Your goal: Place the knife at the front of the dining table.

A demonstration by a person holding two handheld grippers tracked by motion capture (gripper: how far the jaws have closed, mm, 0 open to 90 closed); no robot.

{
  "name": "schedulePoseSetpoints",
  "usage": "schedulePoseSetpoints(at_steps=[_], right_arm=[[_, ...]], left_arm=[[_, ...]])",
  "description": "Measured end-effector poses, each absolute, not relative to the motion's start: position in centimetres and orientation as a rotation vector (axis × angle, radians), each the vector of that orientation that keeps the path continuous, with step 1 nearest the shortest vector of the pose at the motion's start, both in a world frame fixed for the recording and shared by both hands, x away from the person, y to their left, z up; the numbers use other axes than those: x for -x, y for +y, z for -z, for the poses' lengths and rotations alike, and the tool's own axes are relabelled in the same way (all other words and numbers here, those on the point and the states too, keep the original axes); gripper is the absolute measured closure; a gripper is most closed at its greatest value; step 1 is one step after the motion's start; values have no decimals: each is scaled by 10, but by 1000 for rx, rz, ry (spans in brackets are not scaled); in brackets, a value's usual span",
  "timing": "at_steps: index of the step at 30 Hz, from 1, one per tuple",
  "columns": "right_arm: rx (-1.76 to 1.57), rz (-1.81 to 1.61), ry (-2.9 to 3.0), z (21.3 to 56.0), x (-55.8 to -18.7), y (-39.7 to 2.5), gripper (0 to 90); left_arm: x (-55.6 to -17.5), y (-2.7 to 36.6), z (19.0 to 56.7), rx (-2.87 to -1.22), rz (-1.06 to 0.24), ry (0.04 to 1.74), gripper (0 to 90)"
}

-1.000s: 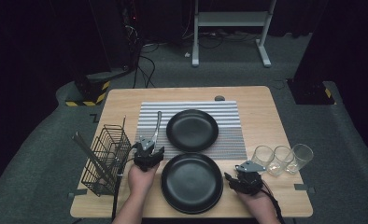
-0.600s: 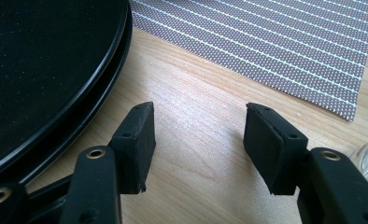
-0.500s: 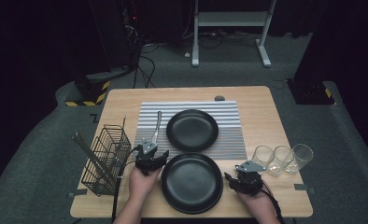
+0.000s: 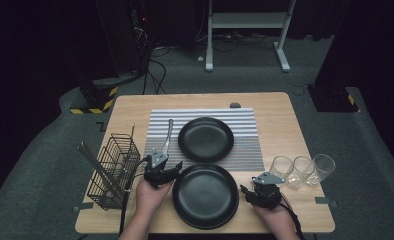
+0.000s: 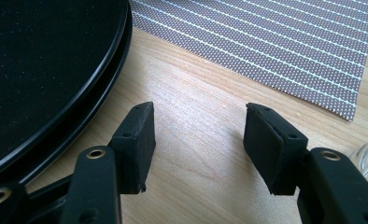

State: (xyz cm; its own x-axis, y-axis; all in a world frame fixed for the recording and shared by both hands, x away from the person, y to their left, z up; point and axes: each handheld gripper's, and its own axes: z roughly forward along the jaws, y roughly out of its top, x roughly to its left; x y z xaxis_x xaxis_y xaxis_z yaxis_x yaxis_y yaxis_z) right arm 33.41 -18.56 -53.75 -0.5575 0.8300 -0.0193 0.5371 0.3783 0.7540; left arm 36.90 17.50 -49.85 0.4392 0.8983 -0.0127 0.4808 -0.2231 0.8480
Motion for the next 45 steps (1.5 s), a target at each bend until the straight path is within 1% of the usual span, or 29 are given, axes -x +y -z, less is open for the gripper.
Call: schedulePoseSetpoints(at_steps=[5, 7, 10, 22, 25, 31, 38, 45], right_arm=[[-1176, -1003, 2242, 537, -334, -185, 434], [-1181, -1002, 2240, 537, -333, -185, 434], [-1179, -999, 2238, 537, -333, -185, 434], [-1191, -997, 2229, 537, -333, -185, 433], [-1191, -996, 2228, 537, -333, -185, 433], [-1181, -994, 2232, 537, -333, -184, 434], [-1186, -1000, 2235, 538, -333, -185, 433], [-1185, -998, 2234, 537, -333, -185, 435]], left_arm=[[-367, 177, 494, -1864, -647, 1151, 337], [-367, 178, 494, -1870, -647, 1150, 362], [-365, 177, 494, -1869, -653, 1135, 363], [-360, 179, 487, -1854, -610, 1110, 371], [-360, 175, 482, -1895, -633, 1099, 347], [-356, 171, 474, -1877, -652, 1056, 347], [-352, 173, 466, -1854, -636, 1029, 337], [-348, 175, 459, -1844, -638, 1003, 358]])
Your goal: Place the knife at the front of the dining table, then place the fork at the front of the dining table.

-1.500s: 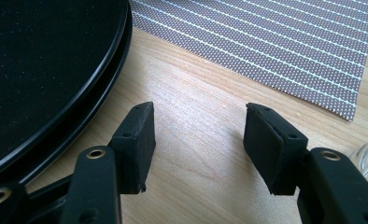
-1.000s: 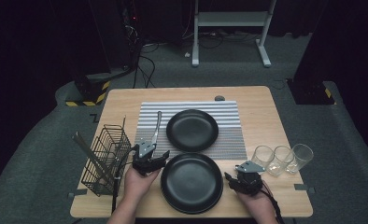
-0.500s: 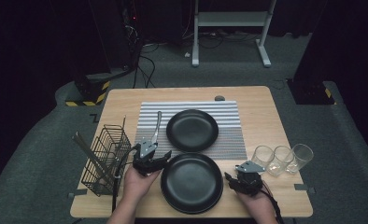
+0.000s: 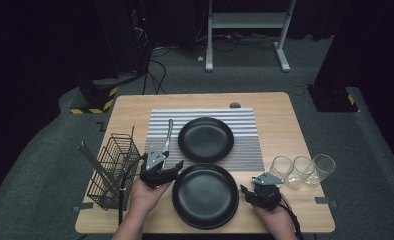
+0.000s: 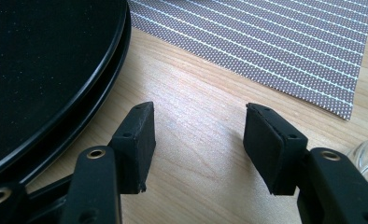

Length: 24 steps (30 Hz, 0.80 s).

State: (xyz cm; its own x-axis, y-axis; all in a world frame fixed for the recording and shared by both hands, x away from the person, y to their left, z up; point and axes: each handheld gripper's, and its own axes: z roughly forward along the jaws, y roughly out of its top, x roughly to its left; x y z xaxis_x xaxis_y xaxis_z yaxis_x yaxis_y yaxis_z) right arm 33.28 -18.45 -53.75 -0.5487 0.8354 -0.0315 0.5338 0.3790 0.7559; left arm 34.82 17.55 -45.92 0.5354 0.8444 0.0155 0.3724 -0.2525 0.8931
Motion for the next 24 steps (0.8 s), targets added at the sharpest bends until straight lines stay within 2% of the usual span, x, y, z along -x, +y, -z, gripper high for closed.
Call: schedulePoseSetpoints(at_steps=[7, 24], right_arm=[[-1188, -1000, 2234, 538, -333, -185, 435], [-1195, -1000, 2230, 538, -333, -185, 433]], left_arm=[[-341, 175, 447, -1822, -673, 958, 372], [-333, 180, 427, -1769, -659, 901, 399]])
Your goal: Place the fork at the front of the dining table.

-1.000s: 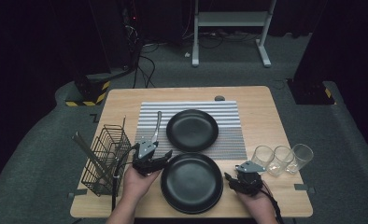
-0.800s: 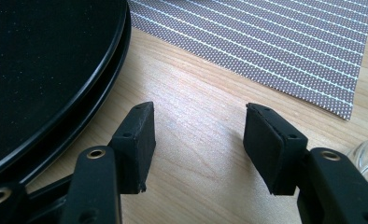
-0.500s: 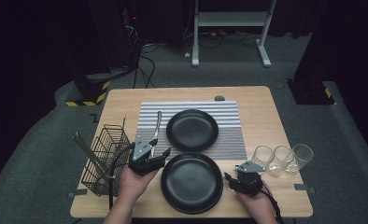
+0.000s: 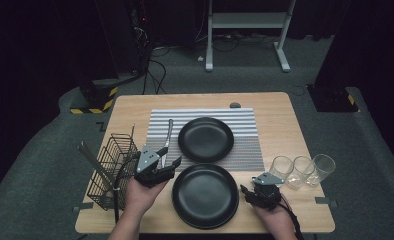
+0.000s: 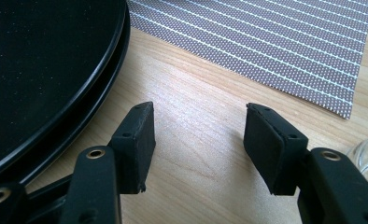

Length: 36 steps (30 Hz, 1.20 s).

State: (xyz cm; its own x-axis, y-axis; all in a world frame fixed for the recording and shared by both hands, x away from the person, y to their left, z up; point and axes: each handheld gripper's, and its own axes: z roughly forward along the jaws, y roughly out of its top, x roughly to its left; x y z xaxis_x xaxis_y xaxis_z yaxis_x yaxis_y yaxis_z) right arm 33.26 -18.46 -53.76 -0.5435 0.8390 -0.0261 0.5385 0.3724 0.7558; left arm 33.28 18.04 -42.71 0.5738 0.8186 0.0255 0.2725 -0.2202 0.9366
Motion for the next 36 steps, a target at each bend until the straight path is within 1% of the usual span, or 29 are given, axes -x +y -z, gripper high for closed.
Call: schedulePoseSetpoints(at_steps=[5, 7, 17, 22, 24, 26, 30, 36], right_arm=[[-1198, -1000, 2230, 538, -332, -185, 431], [-1201, -1002, 2232, 538, -333, -185, 431], [-1199, -1003, 2234, 538, -333, -185, 431], [-1198, -1004, 2235, 538, -333, -185, 431], [-1198, -1004, 2236, 538, -333, -185, 431], [-1199, -1004, 2236, 538, -333, -185, 430], [-1200, -1004, 2236, 538, -333, -185, 430], [-1198, -1003, 2236, 538, -333, -185, 430]], left_arm=[[-329, 182, 420, -1758, -654, 875, 405], [-325, 186, 416, -1749, -671, 879, 409], [-317, 196, 405, -1690, -678, 899, 426], [-310, 197, 398, -1680, -659, 881, 426], [-307, 199, 394, -1673, -671, 868, 426], [-304, 201, 390, -1670, -692, 878, 430], [-300, 211, 383, -1631, -688, 897, 432], [-301, 214, 379, -1618, -692, 914, 432]])
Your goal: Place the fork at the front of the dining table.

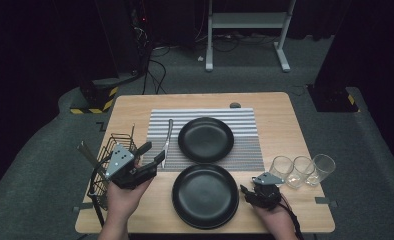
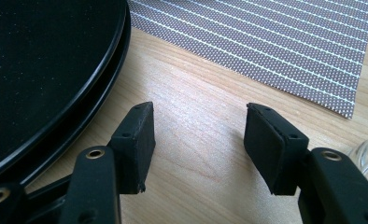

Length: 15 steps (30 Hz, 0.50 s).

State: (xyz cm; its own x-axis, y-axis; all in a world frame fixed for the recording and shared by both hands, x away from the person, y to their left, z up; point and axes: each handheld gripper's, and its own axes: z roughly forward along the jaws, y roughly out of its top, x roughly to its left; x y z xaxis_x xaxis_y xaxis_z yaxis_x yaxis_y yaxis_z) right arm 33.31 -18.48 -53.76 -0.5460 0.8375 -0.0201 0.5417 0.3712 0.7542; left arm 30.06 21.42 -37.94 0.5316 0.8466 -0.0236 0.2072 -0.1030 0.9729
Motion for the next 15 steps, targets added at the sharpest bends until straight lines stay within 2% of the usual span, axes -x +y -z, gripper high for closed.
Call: schedulePoseSetpoints(at_steps=[8, 15], right_arm=[[-1197, -1004, 2234, 538, -333, -185, 430], [-1198, -1006, 2235, 538, -333, -185, 427]], left_arm=[[-305, 226, 371, -1616, -678, 965, 430], [-314, 237, 360, -1599, -780, 1021, 428]])
